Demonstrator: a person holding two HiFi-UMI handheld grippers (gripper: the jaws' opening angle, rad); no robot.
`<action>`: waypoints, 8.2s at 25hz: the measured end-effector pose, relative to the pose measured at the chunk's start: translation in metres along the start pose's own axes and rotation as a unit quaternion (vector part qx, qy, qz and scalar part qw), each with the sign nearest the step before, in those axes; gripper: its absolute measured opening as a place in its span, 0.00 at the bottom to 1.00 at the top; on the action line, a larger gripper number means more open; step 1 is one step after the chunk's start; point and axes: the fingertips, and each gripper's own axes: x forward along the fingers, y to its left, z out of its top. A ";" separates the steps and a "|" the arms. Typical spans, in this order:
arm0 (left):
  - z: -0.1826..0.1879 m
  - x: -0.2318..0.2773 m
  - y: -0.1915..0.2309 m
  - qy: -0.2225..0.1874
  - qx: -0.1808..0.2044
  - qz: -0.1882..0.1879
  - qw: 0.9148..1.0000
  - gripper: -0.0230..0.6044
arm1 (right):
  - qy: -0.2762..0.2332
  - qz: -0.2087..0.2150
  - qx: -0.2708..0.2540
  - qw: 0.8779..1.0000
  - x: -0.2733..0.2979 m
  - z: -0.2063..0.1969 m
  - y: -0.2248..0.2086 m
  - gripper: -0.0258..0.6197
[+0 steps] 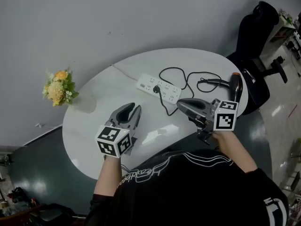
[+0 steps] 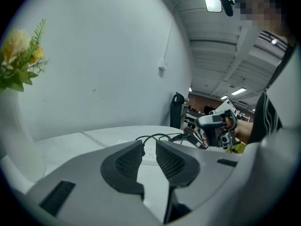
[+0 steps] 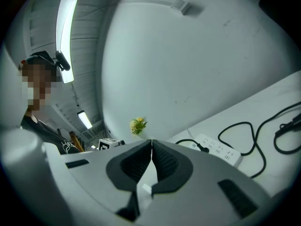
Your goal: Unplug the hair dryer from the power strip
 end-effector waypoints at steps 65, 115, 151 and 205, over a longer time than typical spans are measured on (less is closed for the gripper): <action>-0.066 0.159 0.101 0.107 0.102 0.043 0.988 0.35 | 0.212 -0.140 -0.261 0.931 0.109 -0.059 -0.166 0.13; -0.068 0.163 0.102 0.147 0.100 0.053 0.983 0.34 | 0.239 -0.161 -0.307 0.907 0.126 -0.056 -0.170 0.09; -0.066 0.167 0.101 0.161 0.103 0.050 0.980 0.34 | 0.206 -0.160 -0.231 0.937 0.120 -0.049 -0.177 0.09; -0.067 0.169 0.102 0.168 0.101 0.057 0.979 0.34 | 0.233 -0.157 -0.299 0.912 0.119 -0.047 -0.171 0.08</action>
